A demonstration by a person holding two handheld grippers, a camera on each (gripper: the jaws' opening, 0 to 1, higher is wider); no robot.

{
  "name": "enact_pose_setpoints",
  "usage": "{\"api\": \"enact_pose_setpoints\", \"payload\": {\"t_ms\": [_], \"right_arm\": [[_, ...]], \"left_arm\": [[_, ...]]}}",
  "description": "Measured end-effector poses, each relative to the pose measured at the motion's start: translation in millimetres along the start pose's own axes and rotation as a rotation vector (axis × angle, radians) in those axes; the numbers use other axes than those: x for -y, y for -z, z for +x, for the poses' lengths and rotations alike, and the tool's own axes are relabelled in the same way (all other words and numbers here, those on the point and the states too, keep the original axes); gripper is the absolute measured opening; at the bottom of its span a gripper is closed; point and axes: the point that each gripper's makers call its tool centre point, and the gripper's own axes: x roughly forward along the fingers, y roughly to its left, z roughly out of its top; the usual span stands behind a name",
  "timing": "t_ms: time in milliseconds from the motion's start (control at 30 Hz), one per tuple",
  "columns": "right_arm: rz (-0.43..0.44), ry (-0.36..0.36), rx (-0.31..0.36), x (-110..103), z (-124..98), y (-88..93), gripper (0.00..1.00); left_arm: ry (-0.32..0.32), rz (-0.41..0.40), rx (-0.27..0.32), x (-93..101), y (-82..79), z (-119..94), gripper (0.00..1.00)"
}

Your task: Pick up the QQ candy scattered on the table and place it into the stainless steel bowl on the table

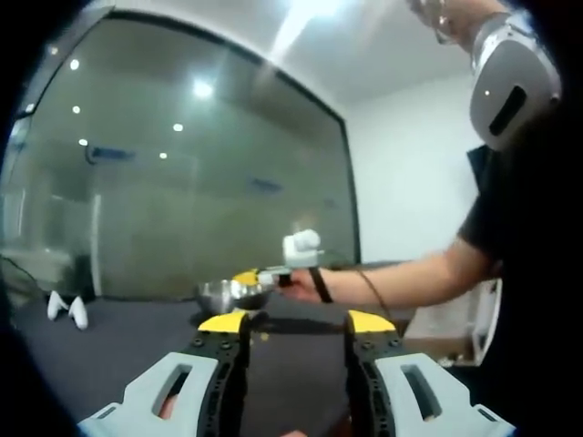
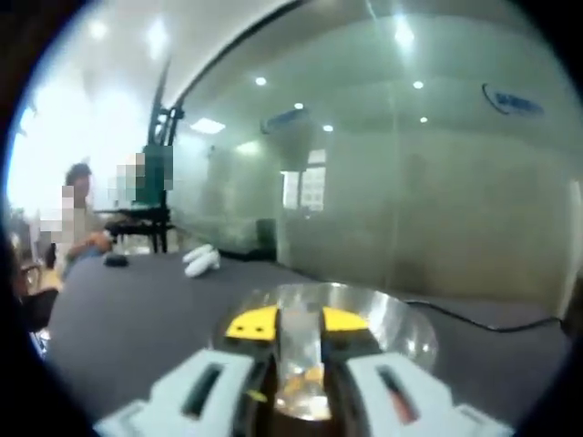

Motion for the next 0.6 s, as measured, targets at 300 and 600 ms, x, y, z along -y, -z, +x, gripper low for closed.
{"api": "enact_pose_setpoints", "payload": {"t_ms": [300, 600], "right_arm": [[0.014, -0.002, 0.053, -6, -32, -16.2, 0.17], [0.005, 0.031, 0.121, -13, -94, -7.9, 0.17]], "left_arm": [[0.013, 0.011, -0.004, -0.2, -2.3, 5, 0.43], [0.040, 0.019, -0.024, 8.3, 3.2, 13, 0.43]]}}
